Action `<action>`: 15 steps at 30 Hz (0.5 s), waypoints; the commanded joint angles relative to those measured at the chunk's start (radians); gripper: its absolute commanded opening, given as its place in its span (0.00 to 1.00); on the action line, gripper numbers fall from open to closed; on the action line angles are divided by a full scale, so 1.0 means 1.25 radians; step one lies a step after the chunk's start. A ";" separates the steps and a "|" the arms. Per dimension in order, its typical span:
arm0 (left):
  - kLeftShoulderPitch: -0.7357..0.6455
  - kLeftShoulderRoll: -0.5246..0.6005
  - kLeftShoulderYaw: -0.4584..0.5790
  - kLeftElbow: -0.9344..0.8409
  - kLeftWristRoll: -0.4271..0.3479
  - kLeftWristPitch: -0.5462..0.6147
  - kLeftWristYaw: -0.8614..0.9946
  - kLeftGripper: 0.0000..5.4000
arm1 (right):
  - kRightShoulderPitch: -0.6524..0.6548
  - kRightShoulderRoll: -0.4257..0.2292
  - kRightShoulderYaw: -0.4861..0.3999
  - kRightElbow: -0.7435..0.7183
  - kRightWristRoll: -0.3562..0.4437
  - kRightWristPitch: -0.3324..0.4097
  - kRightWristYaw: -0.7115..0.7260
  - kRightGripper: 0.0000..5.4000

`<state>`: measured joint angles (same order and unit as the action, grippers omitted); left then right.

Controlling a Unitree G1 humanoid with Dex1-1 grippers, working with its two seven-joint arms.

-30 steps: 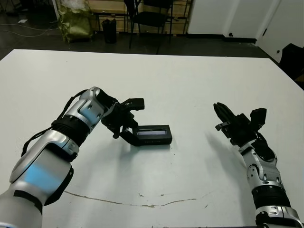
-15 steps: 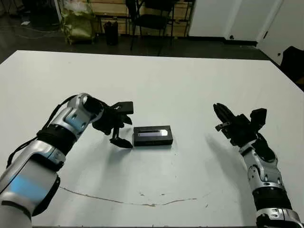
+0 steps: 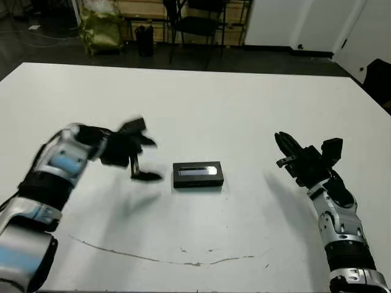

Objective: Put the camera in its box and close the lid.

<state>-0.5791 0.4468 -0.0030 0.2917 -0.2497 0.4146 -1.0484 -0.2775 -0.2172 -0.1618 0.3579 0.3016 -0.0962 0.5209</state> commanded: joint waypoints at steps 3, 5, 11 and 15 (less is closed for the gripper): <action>0.152 -0.150 0.175 -0.182 -0.127 0.064 0.298 0.95 | 0.058 0.052 0.028 -0.128 -0.007 0.054 -0.080 0.00; 0.187 -0.211 0.210 -0.220 -0.152 0.052 0.401 0.88 | 0.070 0.073 0.036 -0.157 -0.004 0.051 -0.098 0.00; 0.263 -0.332 0.243 -0.249 -0.183 -0.071 0.534 0.61 | 0.110 0.110 0.067 -0.229 -0.052 0.060 -0.183 0.00; 0.309 -0.364 0.204 -0.191 -0.075 -0.297 0.571 0.43 | 0.116 0.131 0.073 -0.173 -0.091 -0.013 -0.217 0.00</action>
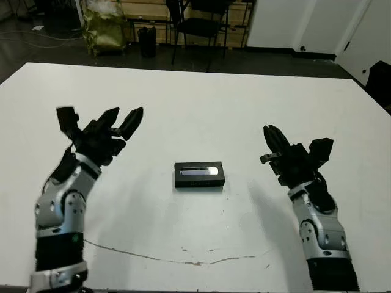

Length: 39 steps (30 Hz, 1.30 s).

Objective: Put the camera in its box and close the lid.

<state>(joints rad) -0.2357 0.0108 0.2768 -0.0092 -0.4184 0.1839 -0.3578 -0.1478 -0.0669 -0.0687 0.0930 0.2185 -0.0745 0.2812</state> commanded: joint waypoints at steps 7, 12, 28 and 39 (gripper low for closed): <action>0.094 -0.026 -0.078 0.155 0.219 -0.361 0.111 0.11 | 0.046 0.045 0.009 0.049 -0.077 -0.052 -0.101 0.00; 0.128 -0.029 -0.098 0.144 0.238 -0.358 0.158 0.00 | 0.085 0.058 0.029 0.014 -0.121 -0.025 -0.157 0.00; 0.137 -0.056 -0.100 0.109 0.166 -0.291 0.208 0.00 | 0.101 0.045 0.035 -0.056 -0.140 0.057 -0.176 0.00; 0.128 -0.007 -0.085 -0.049 0.133 -0.105 0.234 0.00 | 0.069 0.021 -0.003 -0.129 -0.117 0.064 -0.172 0.00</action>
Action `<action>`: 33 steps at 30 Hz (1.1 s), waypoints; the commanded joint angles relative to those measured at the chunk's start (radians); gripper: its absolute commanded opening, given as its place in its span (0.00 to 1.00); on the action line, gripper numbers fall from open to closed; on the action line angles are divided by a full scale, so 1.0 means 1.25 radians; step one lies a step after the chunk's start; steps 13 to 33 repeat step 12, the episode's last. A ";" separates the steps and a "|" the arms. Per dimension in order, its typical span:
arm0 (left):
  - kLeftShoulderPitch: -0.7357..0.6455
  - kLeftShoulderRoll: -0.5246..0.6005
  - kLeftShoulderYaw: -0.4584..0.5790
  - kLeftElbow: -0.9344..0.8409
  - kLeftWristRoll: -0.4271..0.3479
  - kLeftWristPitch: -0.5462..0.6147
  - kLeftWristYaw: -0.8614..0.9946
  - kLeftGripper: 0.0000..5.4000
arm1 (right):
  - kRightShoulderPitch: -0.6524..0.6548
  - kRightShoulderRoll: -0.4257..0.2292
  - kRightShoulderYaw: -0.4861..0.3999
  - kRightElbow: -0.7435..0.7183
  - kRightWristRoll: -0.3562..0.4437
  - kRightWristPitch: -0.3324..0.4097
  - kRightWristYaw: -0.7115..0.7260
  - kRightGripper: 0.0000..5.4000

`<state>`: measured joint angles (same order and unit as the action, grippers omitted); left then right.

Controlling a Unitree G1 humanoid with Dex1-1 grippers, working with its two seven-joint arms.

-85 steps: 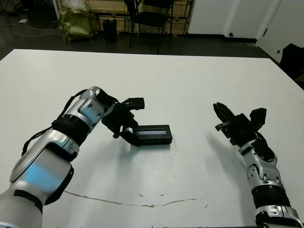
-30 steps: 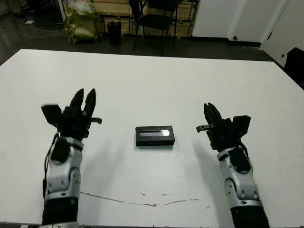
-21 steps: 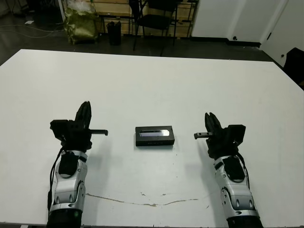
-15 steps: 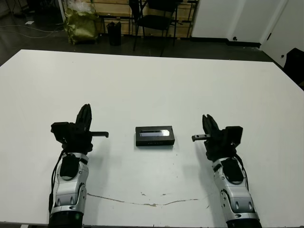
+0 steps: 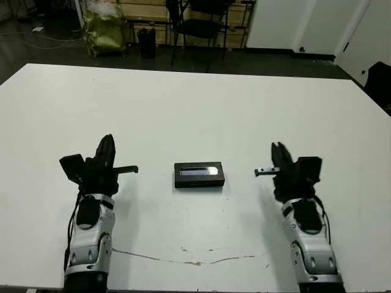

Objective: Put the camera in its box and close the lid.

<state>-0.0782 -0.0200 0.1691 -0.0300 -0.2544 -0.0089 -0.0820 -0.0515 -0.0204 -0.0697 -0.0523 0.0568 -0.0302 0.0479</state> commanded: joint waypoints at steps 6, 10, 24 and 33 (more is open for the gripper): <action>-0.001 0.022 0.002 -0.087 0.000 0.109 0.033 0.00 | -0.040 -0.022 0.018 0.039 0.025 -0.037 0.072 0.00; -0.001 0.030 0.005 -0.091 -0.001 0.112 0.025 0.00 | -0.034 -0.020 0.020 0.028 0.011 -0.013 0.054 0.00; -0.002 0.029 0.006 -0.097 -0.003 0.120 0.029 0.00 | -0.030 -0.021 0.019 0.026 0.012 -0.003 0.052 0.00; -0.002 0.029 0.006 -0.097 -0.003 0.120 0.029 0.00 | -0.030 -0.021 0.019 0.026 0.012 -0.003 0.052 0.00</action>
